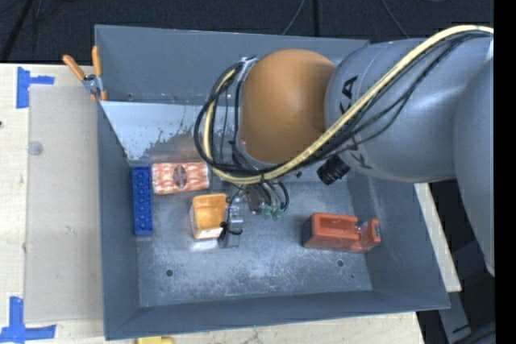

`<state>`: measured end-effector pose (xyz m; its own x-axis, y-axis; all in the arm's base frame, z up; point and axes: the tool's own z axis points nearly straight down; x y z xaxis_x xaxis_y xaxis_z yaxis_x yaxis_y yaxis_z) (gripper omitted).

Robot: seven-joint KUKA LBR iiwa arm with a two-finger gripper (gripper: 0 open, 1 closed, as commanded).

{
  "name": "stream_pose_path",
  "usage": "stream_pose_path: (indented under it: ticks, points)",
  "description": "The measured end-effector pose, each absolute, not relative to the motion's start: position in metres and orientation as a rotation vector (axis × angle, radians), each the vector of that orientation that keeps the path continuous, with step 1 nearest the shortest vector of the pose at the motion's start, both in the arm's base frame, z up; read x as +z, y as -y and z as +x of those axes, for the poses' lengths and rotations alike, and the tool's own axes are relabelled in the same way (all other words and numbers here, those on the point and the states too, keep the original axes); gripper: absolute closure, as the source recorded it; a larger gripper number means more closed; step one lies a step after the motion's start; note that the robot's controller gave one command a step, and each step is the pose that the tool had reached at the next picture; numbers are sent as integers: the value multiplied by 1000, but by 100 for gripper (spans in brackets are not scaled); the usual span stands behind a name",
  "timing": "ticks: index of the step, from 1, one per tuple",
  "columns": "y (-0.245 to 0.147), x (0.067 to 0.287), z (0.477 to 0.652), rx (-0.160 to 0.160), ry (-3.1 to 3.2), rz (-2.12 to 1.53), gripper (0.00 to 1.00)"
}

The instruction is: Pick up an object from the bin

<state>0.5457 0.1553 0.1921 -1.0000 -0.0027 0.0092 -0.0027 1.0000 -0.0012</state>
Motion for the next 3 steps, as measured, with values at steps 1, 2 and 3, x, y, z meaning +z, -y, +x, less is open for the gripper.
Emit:
stream_pose_path:
  ticks: [1, 2, 3]
  points:
    - [-154, 197, 547, 0, 3140, -2, 0]
    - [-145, 138, 571, -1, 3137, 141, 0]
    - [-131, 122, 602, 0, 3138, 123, 0]
